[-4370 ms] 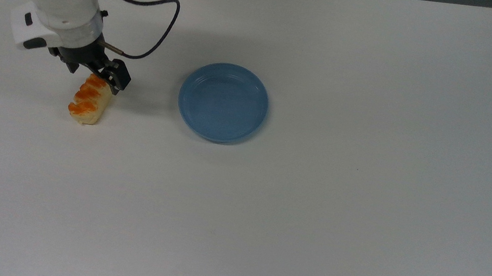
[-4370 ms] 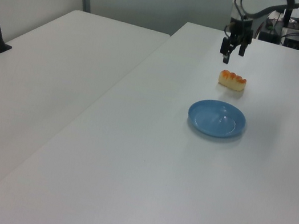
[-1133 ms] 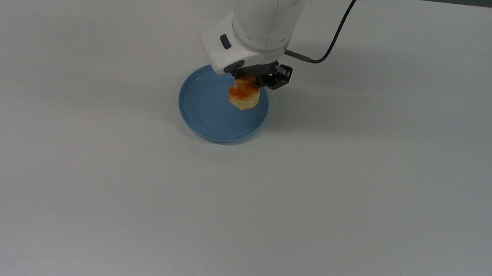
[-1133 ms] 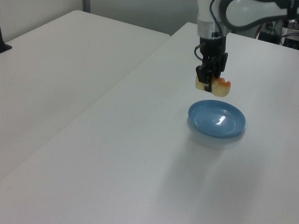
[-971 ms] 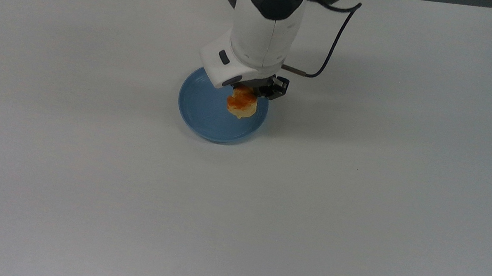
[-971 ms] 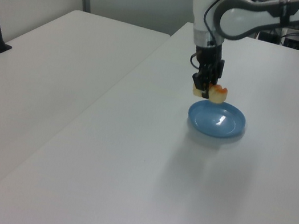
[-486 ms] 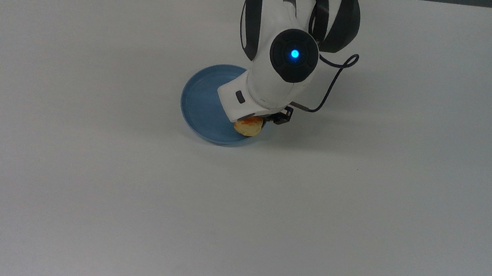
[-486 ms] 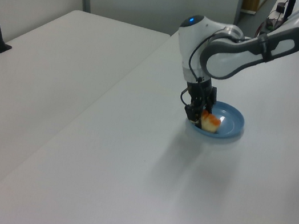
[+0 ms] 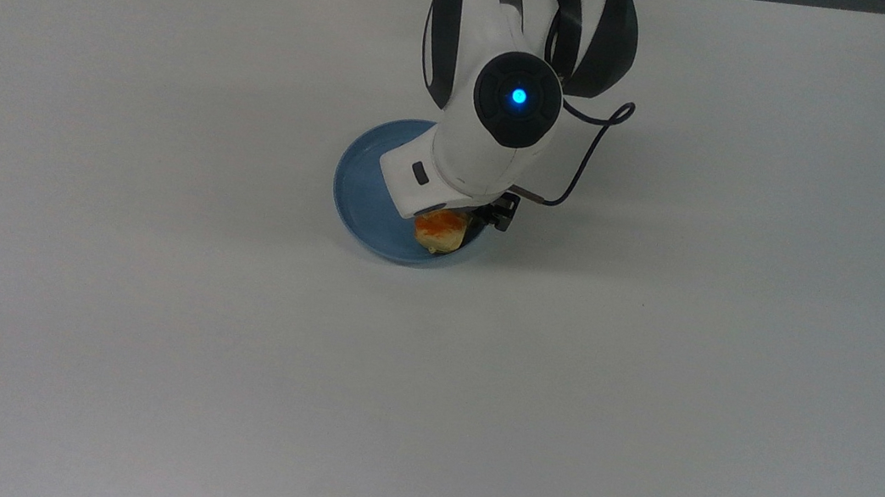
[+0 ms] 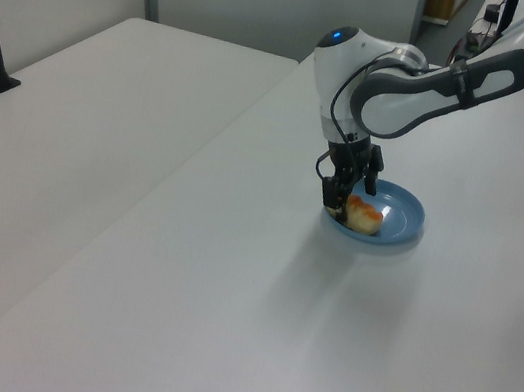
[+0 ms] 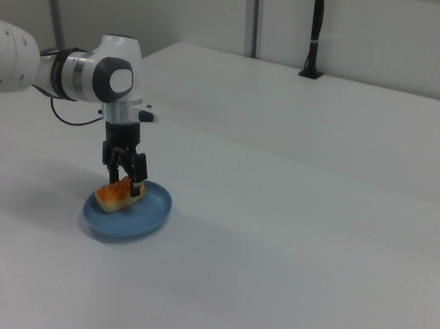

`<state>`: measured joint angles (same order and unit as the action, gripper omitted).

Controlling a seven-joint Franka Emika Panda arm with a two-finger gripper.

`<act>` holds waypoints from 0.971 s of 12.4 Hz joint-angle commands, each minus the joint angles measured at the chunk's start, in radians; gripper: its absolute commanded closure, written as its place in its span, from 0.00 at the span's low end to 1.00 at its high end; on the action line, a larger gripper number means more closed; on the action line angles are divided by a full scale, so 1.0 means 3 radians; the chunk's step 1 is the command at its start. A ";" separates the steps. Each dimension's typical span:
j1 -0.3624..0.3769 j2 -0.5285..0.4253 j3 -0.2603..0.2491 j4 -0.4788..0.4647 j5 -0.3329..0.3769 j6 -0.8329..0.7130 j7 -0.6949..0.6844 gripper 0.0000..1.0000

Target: Put the bread on a plate

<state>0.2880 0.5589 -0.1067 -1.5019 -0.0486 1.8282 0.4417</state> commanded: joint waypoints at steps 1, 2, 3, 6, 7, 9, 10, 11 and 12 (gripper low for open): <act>0.0007 -0.0384 -0.0033 -0.0035 -0.0027 -0.0085 0.0057 0.00; -0.0039 -0.0542 -0.0028 -0.0035 -0.0022 -0.0238 0.0036 0.00; -0.0060 -0.0640 -0.0028 -0.0035 -0.0022 -0.0315 0.0026 0.00; -0.0152 -0.0881 -0.0028 -0.0035 -0.0022 -0.0515 -0.0030 0.00; -0.0203 -0.1008 -0.0033 -0.0035 -0.0022 -0.0586 -0.0172 0.00; -0.0335 -0.1213 -0.0033 -0.0040 -0.0022 -0.0699 -0.0402 0.00; -0.0417 -0.1345 -0.0033 -0.0040 -0.0022 -0.0801 -0.0576 0.00; -0.0499 -0.1438 -0.0033 -0.0051 -0.0022 -0.0878 -0.0765 0.00; -0.0606 -0.1499 -0.0028 -0.0046 -0.0002 -0.0919 -0.0954 0.00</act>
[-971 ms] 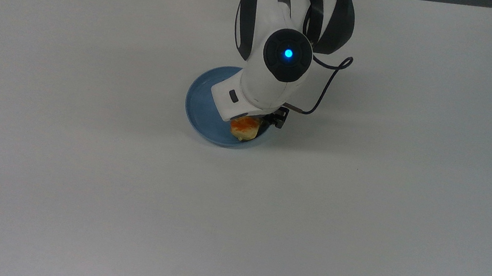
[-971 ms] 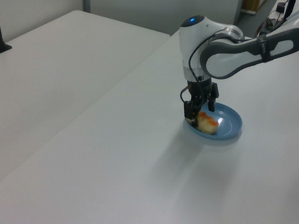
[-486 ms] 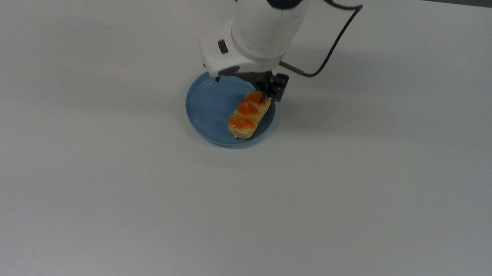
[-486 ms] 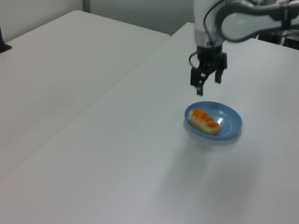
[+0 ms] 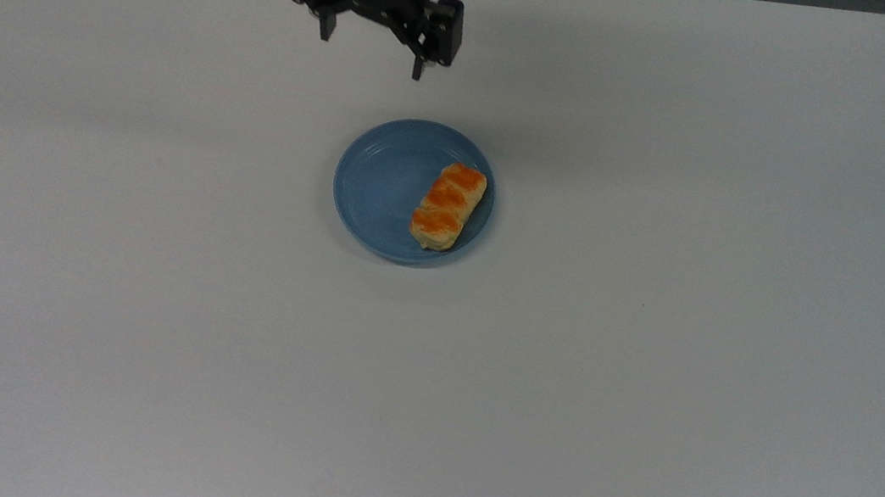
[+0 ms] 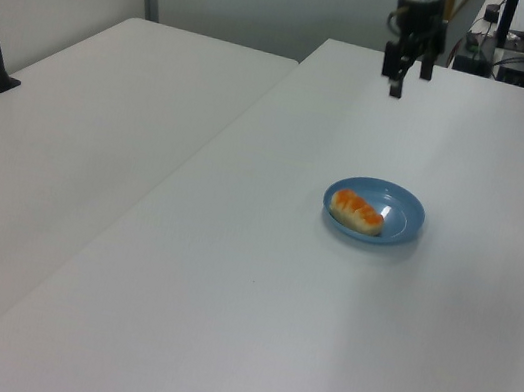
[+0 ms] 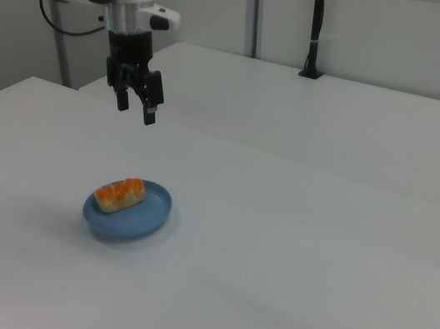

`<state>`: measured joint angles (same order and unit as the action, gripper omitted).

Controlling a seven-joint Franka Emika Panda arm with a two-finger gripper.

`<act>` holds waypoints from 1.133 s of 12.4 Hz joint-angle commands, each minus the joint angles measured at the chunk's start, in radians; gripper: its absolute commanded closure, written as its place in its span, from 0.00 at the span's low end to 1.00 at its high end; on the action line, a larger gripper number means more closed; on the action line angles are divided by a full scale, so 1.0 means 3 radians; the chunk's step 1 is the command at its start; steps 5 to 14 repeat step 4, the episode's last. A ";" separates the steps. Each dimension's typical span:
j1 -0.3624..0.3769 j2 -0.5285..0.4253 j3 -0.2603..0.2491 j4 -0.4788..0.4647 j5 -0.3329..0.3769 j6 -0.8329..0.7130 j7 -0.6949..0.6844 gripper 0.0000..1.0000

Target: Put the bread on a plate

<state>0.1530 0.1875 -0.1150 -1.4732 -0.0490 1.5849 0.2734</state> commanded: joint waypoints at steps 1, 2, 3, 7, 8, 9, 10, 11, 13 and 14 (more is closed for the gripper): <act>-0.0213 -0.0302 0.0000 -0.0146 0.0015 -0.0159 -0.0491 0.00; -0.0213 -0.0303 0.0000 -0.0152 0.0015 -0.0190 -0.0502 0.00; -0.0223 -0.0303 0.0000 -0.0162 0.0010 -0.0185 -0.0502 0.00; -0.0239 -0.0303 0.0000 -0.0162 0.0010 -0.0175 -0.0502 0.00; -0.0239 -0.0303 0.0000 -0.0162 0.0010 -0.0175 -0.0502 0.00; -0.0239 -0.0303 0.0000 -0.0162 0.0010 -0.0175 -0.0502 0.00; -0.0239 -0.0303 0.0000 -0.0162 0.0010 -0.0175 -0.0502 0.00; -0.0239 -0.0303 0.0000 -0.0162 0.0010 -0.0175 -0.0502 0.00; -0.0239 -0.0303 0.0000 -0.0162 0.0010 -0.0175 -0.0502 0.00; -0.0239 -0.0303 0.0000 -0.0162 0.0010 -0.0175 -0.0502 0.00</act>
